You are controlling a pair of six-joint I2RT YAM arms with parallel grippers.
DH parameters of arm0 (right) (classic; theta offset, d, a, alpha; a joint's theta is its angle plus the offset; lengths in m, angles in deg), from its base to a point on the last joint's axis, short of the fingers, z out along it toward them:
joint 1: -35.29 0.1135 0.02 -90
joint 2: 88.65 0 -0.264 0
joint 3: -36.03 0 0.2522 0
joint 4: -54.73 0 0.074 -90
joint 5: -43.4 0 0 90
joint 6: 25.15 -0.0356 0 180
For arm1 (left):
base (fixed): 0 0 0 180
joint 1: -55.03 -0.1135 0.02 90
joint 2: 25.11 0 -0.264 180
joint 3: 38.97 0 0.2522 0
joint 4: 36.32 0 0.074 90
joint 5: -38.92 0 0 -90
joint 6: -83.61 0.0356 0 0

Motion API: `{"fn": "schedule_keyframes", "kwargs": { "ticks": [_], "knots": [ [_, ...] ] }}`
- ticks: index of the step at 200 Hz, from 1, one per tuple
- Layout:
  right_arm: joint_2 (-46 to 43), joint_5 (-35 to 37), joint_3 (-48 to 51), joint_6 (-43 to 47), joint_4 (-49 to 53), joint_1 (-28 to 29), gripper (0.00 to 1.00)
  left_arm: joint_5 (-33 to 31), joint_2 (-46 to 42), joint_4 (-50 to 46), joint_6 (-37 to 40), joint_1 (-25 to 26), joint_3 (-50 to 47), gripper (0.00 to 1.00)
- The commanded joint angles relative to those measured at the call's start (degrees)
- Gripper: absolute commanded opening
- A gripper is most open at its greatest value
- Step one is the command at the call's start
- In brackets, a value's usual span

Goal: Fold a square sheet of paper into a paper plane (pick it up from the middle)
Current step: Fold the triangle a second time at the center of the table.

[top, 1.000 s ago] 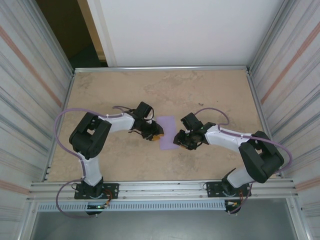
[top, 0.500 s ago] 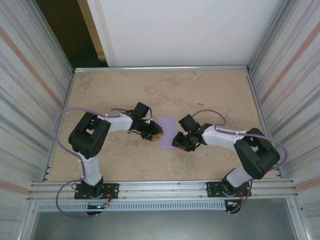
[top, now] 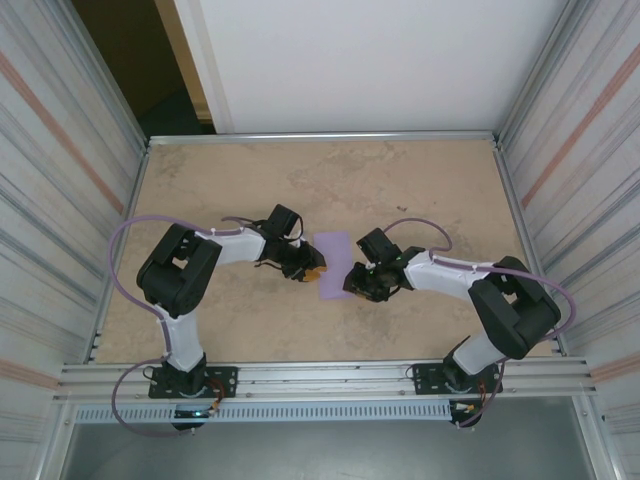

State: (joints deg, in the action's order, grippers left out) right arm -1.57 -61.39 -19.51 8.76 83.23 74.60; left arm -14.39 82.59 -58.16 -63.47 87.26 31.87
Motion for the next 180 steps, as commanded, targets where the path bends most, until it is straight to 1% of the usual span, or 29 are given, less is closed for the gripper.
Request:
{"fn": "schedule_keyframes", "kwargs": {
  "ticks": [1, 48, 67, 107, 142, 164, 180],
  "knots": [
    [-1.5, 0.9, 0.2, -0.1, -0.4, -0.3, 0.3, -2.8, 2.0, -5.7, -0.3, -0.7, -2.5, 0.29],
    [-1.6, -0.6, 1.3, -0.9, -3.2, -1.1, 0.3, -2.8, 1.8, -5.7, 0.0, -0.6, -2.5, 0.28],
    [-1.7, -1.1, 1.6, -0.7, -4.5, -1.1, 0.34, -2.7, 1.8, -5.8, 0.2, -0.5, -2.2, 0.28],
    [-0.7, -3.4, 1.7, 0.1, -8.1, -2.3, 0.35, -2.7, 1.7, -5.8, 0.3, -0.6, -2.2, 0.28],
    [-0.3, -3.7, 2.1, -1.6, -7.2, -2.7, 0.31, -2.7, 1.3, -5.7, 0.2, -0.4, -2.4, 0.28],
    [-1.0, -3.3, 2.7, -2.7, -5.8, -2.8, 0.24, -2.6, 1.2, -5.7, 0.3, -0.4, -2.1, 0.28],
    [-1.7, -3.3, 3.6, -3.7, -5.8, -2.8, 0.21, -2.6, 1.3, -5.8, 0.3, -0.4, -1.9, 0.28]
  ]
}}
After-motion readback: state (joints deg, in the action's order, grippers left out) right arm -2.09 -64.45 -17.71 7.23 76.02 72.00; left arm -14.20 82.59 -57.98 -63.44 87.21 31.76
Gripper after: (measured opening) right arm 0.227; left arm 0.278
